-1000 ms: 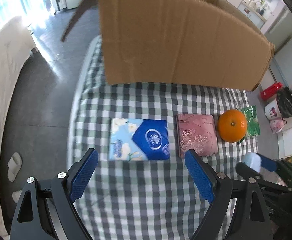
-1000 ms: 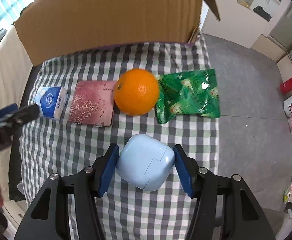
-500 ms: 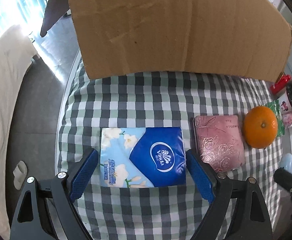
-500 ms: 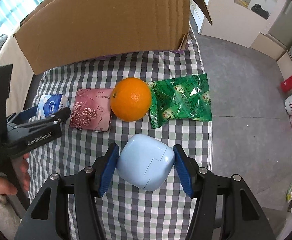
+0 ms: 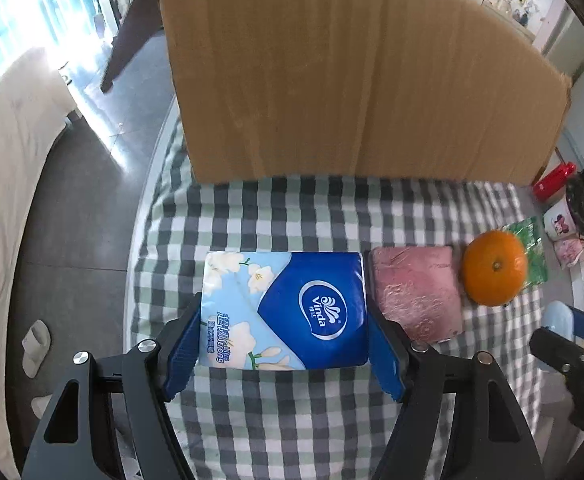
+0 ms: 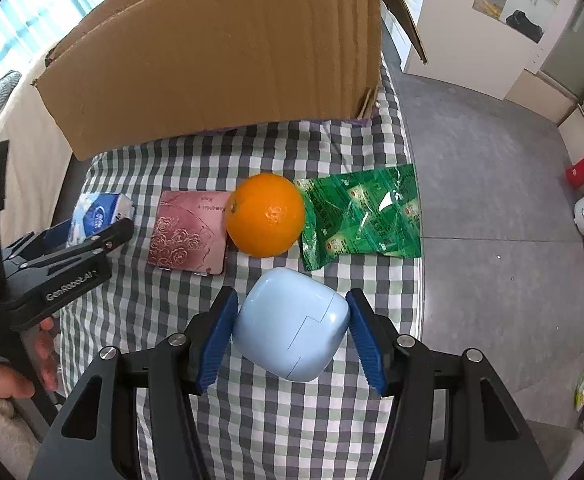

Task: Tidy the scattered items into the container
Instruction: 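Carry the tissue pack and earbud case into the box and release both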

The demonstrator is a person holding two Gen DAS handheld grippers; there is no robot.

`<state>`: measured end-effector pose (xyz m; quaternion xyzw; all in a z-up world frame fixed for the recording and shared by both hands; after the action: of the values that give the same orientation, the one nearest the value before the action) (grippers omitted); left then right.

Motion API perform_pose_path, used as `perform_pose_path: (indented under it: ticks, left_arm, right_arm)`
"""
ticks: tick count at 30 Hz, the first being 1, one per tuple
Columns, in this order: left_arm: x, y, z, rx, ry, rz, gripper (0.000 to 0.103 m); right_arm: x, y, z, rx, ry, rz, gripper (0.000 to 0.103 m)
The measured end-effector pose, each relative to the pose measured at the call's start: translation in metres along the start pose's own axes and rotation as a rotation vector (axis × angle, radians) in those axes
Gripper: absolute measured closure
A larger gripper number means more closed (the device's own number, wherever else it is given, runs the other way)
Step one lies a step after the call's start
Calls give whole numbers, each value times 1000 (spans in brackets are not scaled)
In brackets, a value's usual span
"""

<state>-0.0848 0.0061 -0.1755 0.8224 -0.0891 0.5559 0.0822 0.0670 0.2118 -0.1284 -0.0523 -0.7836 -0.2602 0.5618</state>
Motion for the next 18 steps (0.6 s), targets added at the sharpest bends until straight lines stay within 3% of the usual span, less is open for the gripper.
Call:
perform_pose_path:
  ticks: [10, 14, 18]
  left_arm:
    - [88, -5, -53, -45, -107, -2, 29]
    - [129, -1, -96, -44, -182, 11, 29]
    - [143, 5, -144, -71, -267, -5, 29]
  right_arm:
    - [12, 7, -11, 1, -15, -15, 47]
    - [21, 11, -15, -7, -18, -23, 47]
    - [30, 14, -19, -6, -27, -31, 47]
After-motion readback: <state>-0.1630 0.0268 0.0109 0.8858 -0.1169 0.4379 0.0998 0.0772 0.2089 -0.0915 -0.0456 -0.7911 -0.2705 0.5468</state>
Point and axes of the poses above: each gripper's, at about its wrist camera, not at the fingertips, and x roughly against the way its jaws point, y to its left, z to its underside, the point moved 5 cm from there along -x, roughly the way its jaws point, and after that the axes turned 13 degrees about -x, right-handed, at the moved point
